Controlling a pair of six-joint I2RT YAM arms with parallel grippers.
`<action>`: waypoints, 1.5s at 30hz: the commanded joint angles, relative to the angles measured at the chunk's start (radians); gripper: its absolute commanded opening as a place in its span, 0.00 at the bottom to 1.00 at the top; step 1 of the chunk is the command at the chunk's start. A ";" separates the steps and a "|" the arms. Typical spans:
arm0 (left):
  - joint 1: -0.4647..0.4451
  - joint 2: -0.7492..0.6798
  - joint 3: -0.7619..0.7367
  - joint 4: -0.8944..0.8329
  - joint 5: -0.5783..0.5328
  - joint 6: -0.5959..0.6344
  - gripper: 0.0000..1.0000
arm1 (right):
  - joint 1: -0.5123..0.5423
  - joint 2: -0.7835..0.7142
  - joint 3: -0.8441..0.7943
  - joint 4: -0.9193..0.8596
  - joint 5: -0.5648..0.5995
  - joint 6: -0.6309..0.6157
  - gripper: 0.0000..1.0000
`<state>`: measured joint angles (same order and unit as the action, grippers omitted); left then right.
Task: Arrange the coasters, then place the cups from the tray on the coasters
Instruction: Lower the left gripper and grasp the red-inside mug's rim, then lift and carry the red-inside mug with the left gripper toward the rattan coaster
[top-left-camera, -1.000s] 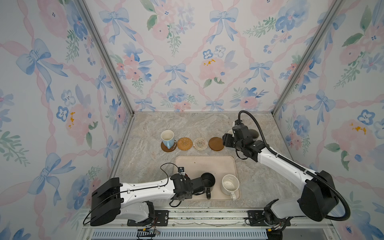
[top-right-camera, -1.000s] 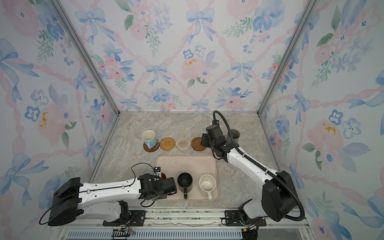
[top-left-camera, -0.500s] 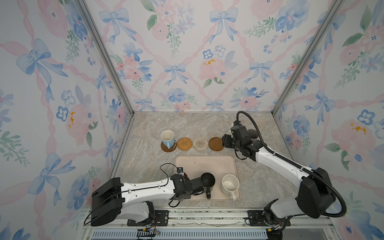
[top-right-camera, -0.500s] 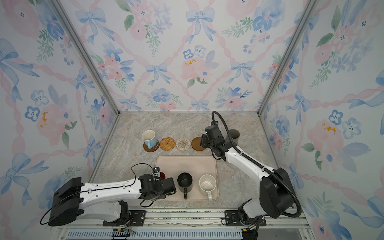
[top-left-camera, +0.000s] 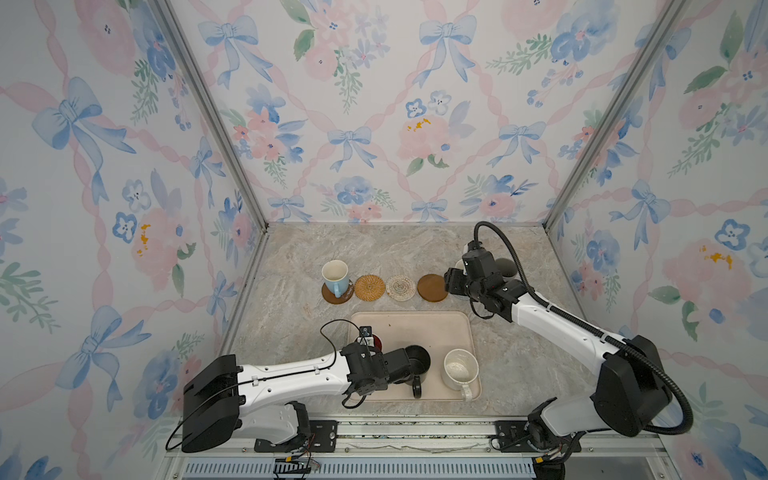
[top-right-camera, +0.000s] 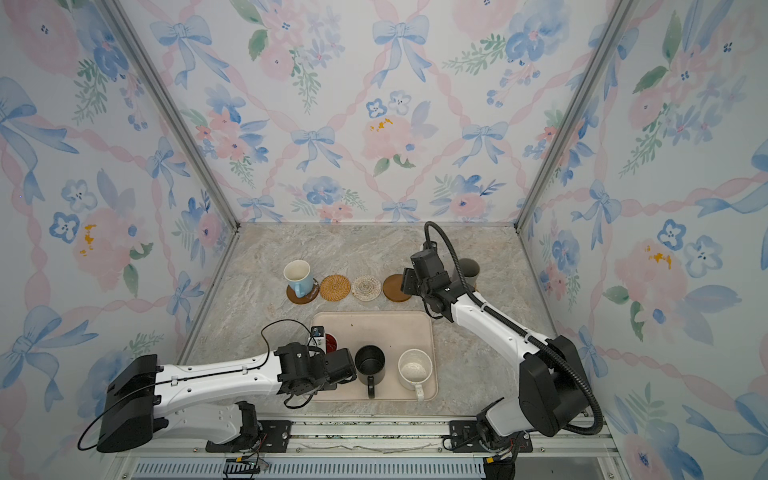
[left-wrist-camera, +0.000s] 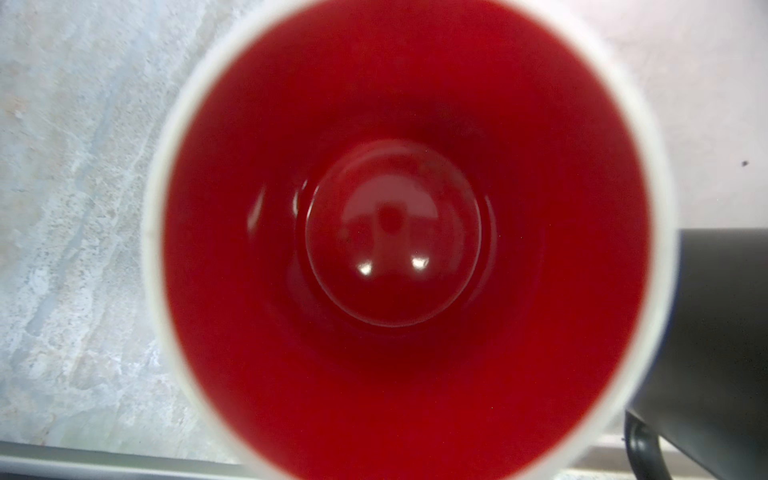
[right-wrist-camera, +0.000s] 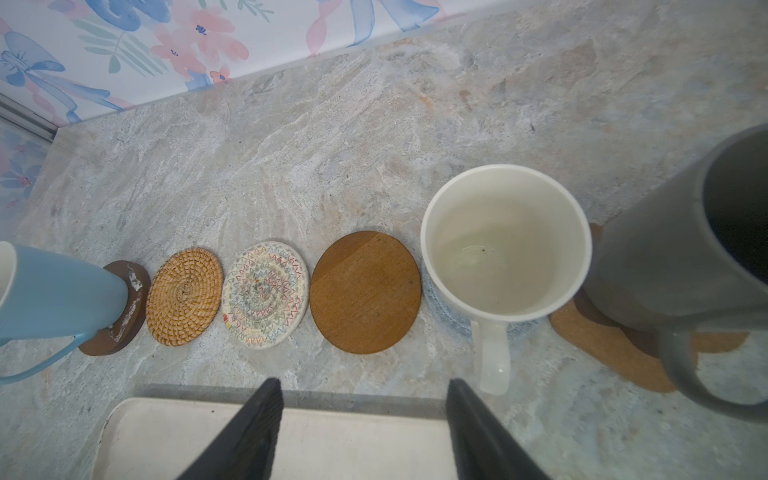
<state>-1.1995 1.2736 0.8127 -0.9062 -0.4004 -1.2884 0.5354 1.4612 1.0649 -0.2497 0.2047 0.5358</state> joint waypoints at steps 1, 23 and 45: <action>0.015 0.000 0.043 -0.010 -0.077 0.036 0.00 | -0.010 0.002 -0.009 0.004 -0.005 0.001 0.66; 0.250 0.103 0.141 0.205 -0.047 0.396 0.00 | -0.028 -0.056 -0.037 -0.001 -0.008 -0.006 0.64; 0.530 0.327 0.300 0.376 0.066 0.666 0.00 | -0.029 -0.150 -0.071 0.010 -0.024 -0.013 0.64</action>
<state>-0.6865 1.5764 1.0565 -0.5957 -0.3389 -0.6762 0.5167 1.3369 1.0088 -0.2489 0.1867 0.5320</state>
